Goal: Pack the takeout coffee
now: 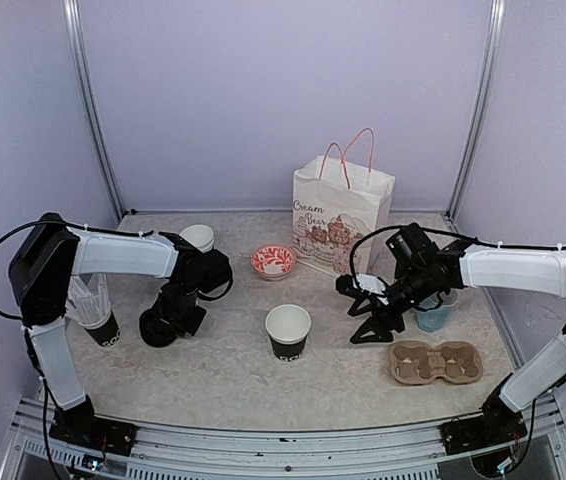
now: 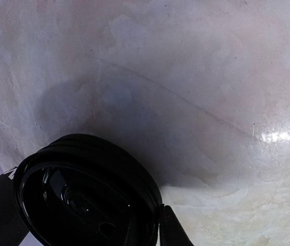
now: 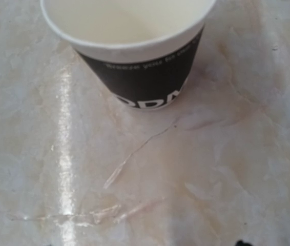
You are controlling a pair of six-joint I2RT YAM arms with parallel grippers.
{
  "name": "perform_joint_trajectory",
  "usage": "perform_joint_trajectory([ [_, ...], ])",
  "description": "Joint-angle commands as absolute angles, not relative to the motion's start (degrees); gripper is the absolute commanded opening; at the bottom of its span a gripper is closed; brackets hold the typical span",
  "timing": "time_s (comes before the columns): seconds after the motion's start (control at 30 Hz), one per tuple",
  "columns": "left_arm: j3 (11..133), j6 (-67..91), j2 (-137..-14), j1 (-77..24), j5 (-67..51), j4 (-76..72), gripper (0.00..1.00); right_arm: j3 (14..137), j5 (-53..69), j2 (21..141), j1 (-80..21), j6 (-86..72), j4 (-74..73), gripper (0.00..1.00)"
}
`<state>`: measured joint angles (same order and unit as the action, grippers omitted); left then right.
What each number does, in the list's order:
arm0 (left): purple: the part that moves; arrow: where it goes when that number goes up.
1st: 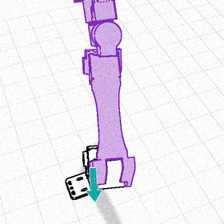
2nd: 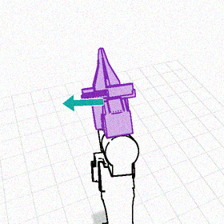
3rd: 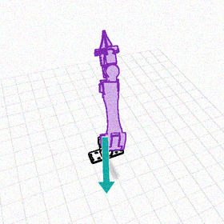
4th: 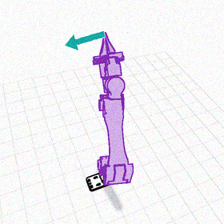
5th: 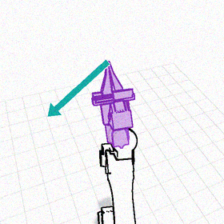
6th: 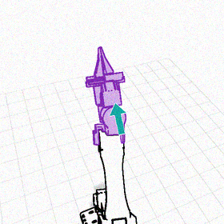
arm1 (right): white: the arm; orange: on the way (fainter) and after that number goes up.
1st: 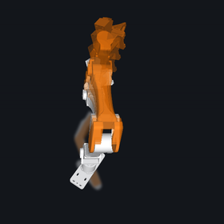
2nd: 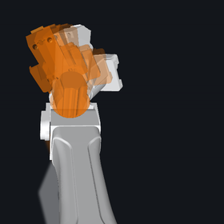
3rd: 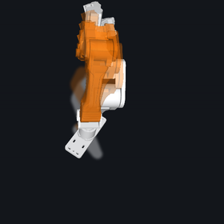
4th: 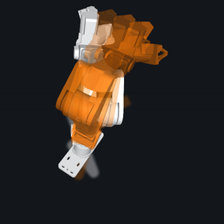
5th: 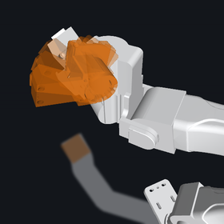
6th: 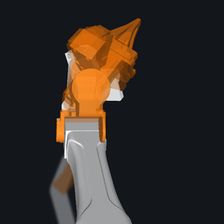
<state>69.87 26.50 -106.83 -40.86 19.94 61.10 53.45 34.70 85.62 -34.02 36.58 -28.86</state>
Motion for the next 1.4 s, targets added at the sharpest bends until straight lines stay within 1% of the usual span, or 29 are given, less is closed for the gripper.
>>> perform_joint_trajectory([
  [0.0,71.0,26.3,-106.2,-40.5,19.5,61.4,0.15,53.2,35.4,86.6,-33.7,37.0,-29.6,0.75],
  [0.17,71.6,26.4,-105.0,-40.5,18.7,62.3,0.12,53.3,35.5,87.0,-33.7,36.9,-29.7,0.74],
  [0.33,72.1,25.6,-103.0,-40.1,15.5,62.3,0.11,53.5,35.6,87.3,-33.7,36.9,-29.8,0.74],
  [0.6,71.7,24.6,-100.9,-38.6,15.1,62.8,0.09,53.6,35.8,87.3,-33.8,36.9,-30.0,0.75],
  [0.67,71.2,24.1,-100.8,-38.5,14.4,62.2,0.15,53.6,35.8,87.3,-33.8,36.8,-30.0,0.75],
  [0.73,70.7,23.8,-100.8,-38.1,14.0,61.6,0.16,53.5,35.9,87.2,-33.8,36.9,-30.0,0.74],
  [0.83,70.3,23.4,-100.8,-37.7,13.5,60.9,0.06,53.6,35.9,87.2,-33.8,36.8,-30.1,0.74],
  [0.9,70.2,23.4,-100.7,-37.7,13.4,60.9,0.04,53.5,35.9,87.2,-33.8,36.9,-30.1,0.74],
  [0.93,70.2,23.4,-100.7,-37.7,13.4,60.9,0.04,53.5,35.9,87.2,-33.8,36.9,-30.1,0.75],
  [1.0,70.1,23.8,-100.8,-37.6,13.9,61.4,0.09,53.5,35.9,87.2,-33.8,36.9,-30.1,0.74],
  [1.07,69.9,24.1,-101.0,-37.6,14.8,61.5,0.22,53.6,35.9,87.3,-33.8,37.0,-30.1,0.75],
  [1.1,69.7,24.2,-101.1,-37.5,15.2,61.5,0.26,53.5,35.9,87.3,-33.8,36.9,-30.1,0.74],
  [1.27,69.7,24.5,-101.9,-36.8,15.9,60.9,0.27,53.6,35.9,87.5,-33.8,37.0,-30.3,0.75],
  [1.37,69.8,24.0,-102.7,-36.6,15.2,60.4,0.21,53.6,35.9,87.5,-33.8,37.0,-30.3,0.75],
])
